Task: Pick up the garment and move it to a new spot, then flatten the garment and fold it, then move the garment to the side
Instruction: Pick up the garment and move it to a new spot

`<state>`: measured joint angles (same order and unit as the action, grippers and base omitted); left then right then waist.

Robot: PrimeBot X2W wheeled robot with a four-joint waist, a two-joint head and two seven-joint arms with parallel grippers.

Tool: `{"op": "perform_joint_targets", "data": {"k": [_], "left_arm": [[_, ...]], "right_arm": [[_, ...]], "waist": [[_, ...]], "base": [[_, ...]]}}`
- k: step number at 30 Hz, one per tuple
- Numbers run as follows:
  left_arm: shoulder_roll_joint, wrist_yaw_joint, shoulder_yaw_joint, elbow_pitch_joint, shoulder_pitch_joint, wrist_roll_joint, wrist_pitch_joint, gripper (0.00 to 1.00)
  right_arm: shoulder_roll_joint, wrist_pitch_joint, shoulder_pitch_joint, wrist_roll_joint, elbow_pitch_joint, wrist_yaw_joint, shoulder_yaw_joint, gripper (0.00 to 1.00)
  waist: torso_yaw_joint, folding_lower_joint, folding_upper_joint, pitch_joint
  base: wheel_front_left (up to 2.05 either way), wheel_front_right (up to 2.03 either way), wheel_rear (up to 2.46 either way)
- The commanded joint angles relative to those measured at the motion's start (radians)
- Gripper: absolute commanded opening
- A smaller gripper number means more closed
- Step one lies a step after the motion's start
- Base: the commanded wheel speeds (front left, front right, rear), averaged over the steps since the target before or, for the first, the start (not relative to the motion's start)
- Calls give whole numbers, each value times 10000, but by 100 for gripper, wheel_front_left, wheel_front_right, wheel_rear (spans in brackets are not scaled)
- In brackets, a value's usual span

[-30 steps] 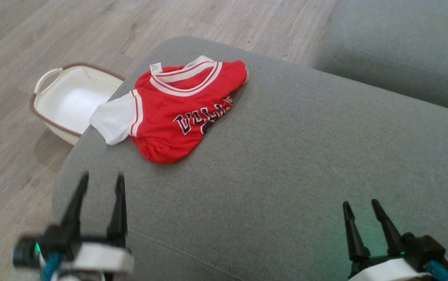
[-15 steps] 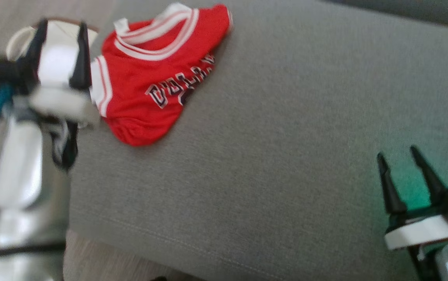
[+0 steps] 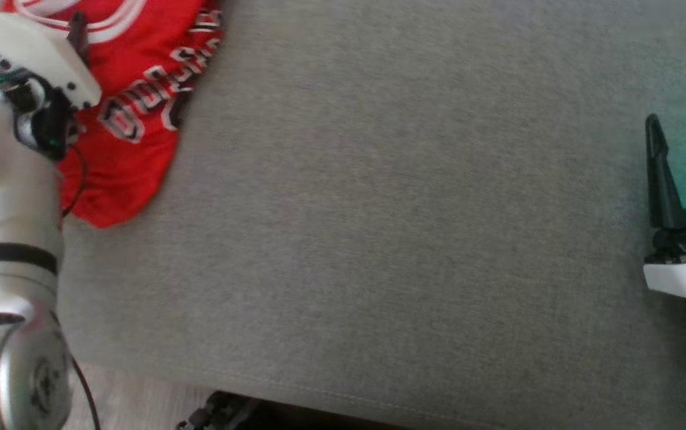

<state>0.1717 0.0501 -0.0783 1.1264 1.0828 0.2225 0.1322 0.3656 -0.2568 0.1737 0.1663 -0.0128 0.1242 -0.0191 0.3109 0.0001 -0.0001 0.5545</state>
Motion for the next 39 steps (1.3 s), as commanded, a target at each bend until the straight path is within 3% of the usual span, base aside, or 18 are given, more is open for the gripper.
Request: {"op": "perform_joint_targets", "data": {"k": [1, 6, 7, 8, 13, 19, 24, 30, 39], "left_arm": [[750, -102, -215, -162, 281, 30, 1, 100], [965, -381, -90, 753, 579, -79, -35, 100], [1013, -374, -72, 852, 620, -82, -65, 82], [1065, -376, -16, 917, 660, -126, -150, 0], [1239, -448, 304, 893, 855, -406, -1300, 0], [1397, 102, 981, 670, 1304, -888, -2654, 0], [1358, 432, 1527, 617, 1685, -1187, -3052, 0], [904, 738, 2352, 534, 1641, -1404, -3281, 0], [18, 801, 3691, 63, 1174, -806, -3193, 0]], "right_arm": [[211, -49, -147, -4, 232, 65, -152, 100], [151, -49, -102, -14, 367, 65, -44, 100], [141, -49, -96, -22, 400, 65, -20, 100], [132, -49, -94, -31, 428, 65, 10, 100], [-69, -49, -105, -92, 373, 65, 110, 100], [-613, -49, 13, -32, 107, 65, -93, 100], [-1271, -49, 6, 22, -309, 65, -360, 100], [-2311, -49, -662, 59, -826, 65, -545, 100], [-2906, -49, -1270, 54, -908, 65, -939, 100]], "waist": [[-539, -1, 1, 519], [-877, -1, 1, 753], [-916, -1, 1, 788], [-938, -1, 1, 810], [-966, -1, 1, 514], [-988, -1, 1, -507], [-1232, -1, 1, -1852], [-2018, -1, 1, -4092], [-3181, -1, 1, -5606]], "base": [[0, 0, 0], [0, 0, 0], [0, 0, 0], [0, 0, 0], [0, 0, 0], [0, 0, 0], [0, 0, 0], [0, 0, 0], [0, 0, 0]]}}
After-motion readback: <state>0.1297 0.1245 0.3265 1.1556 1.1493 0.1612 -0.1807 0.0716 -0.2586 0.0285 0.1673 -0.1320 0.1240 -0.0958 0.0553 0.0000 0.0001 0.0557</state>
